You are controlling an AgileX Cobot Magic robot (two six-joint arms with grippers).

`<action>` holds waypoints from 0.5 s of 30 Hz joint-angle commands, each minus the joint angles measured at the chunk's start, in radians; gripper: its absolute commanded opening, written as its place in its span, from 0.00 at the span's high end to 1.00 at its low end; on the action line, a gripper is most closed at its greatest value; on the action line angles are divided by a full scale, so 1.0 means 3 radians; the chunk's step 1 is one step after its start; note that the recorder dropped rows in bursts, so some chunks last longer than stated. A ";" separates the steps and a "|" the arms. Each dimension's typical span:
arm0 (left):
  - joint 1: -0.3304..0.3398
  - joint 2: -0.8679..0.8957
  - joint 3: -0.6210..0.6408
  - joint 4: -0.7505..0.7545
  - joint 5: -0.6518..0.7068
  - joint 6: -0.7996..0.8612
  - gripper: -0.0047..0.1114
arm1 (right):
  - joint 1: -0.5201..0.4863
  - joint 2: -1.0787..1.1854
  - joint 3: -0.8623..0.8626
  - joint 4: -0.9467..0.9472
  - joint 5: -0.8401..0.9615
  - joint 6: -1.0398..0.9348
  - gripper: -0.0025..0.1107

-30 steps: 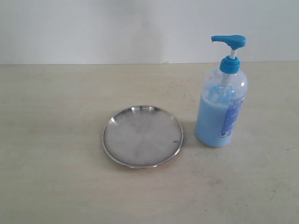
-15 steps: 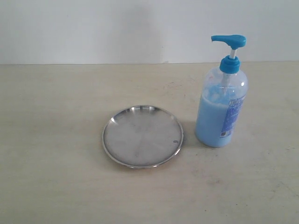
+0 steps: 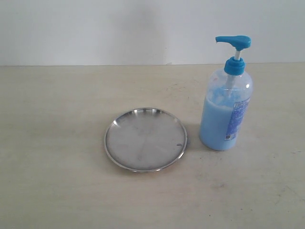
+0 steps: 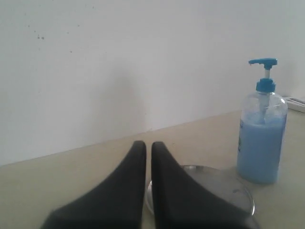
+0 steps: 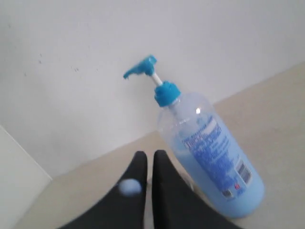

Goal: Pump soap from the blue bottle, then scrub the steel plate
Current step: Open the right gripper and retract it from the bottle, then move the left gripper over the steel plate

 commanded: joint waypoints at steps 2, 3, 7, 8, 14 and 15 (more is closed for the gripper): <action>0.0007 -0.0005 0.0028 -0.0007 -0.0047 -0.0075 0.93 | 0.0002 -0.0019 -0.0003 0.0067 -0.0025 -0.0040 0.97; 0.0007 -0.0005 0.0028 -0.0007 -0.0047 -0.0075 0.93 | 0.0002 -0.0019 -0.0003 0.0067 0.0041 -0.0040 0.97; 0.0007 -0.0005 -0.0060 -0.0007 -0.0010 -0.0075 0.93 | 0.0002 -0.0019 -0.0003 0.0067 0.0260 -0.0040 0.97; 0.0007 -0.0005 -0.0140 -0.0007 0.0035 -0.0135 0.93 | 0.0002 -0.0019 -0.0003 0.0067 0.0370 -0.0040 0.97; 0.0007 0.0069 -0.1025 -0.0007 -0.0577 -0.0053 0.93 | 0.0002 -0.0019 -0.0003 0.0265 0.1086 0.0097 0.97; 0.0007 0.0225 -0.1200 -0.0007 -0.0719 0.0010 0.93 | 0.0002 -0.0019 -0.0003 0.0287 0.1086 0.0105 0.97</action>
